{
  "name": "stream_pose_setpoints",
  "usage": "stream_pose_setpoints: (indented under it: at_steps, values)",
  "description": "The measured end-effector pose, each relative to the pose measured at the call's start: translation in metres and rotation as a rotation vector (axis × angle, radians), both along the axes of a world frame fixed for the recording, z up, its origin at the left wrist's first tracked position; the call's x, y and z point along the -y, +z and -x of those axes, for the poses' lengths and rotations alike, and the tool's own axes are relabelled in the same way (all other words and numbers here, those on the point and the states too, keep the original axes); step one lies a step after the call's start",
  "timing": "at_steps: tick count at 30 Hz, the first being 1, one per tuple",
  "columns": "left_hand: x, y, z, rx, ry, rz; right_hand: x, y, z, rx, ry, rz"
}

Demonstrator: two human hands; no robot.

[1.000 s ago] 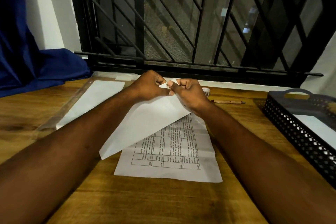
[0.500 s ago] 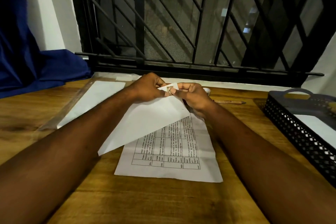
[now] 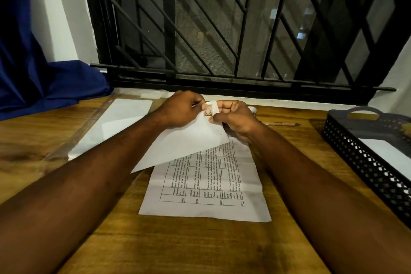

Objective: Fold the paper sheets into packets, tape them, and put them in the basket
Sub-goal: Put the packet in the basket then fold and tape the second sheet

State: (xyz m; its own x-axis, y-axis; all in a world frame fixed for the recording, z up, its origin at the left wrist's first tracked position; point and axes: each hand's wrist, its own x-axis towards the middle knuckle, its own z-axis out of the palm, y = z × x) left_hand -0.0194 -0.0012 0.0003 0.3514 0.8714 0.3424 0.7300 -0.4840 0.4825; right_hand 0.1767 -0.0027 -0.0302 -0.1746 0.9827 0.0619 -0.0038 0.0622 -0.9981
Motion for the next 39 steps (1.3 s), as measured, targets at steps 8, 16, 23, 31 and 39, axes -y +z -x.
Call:
stream_pose_setpoints:
  at_steps: [8,16,23,31,39]
  values:
    - [0.000,0.002,0.002,0.015,-0.022,-0.053,0.007,0.003,0.001,0.005,-0.006,-0.023]
    - [-0.002,0.001,0.006,-0.020,0.000,-0.004,0.000,0.002,-0.002,0.067,-0.054,0.046]
    - [-0.007,0.014,0.039,-0.113,0.127,0.206,-0.004,0.005,-0.022,-0.112,-0.258,0.055]
    - [-0.008,0.031,0.067,-0.012,0.067,0.351,-0.012,0.009,-0.018,0.060,-0.541,-0.071]
    - [-0.005,0.039,0.057,0.059,-0.101,0.210,-0.006,0.026,-0.021,1.018,-0.408,-0.853]
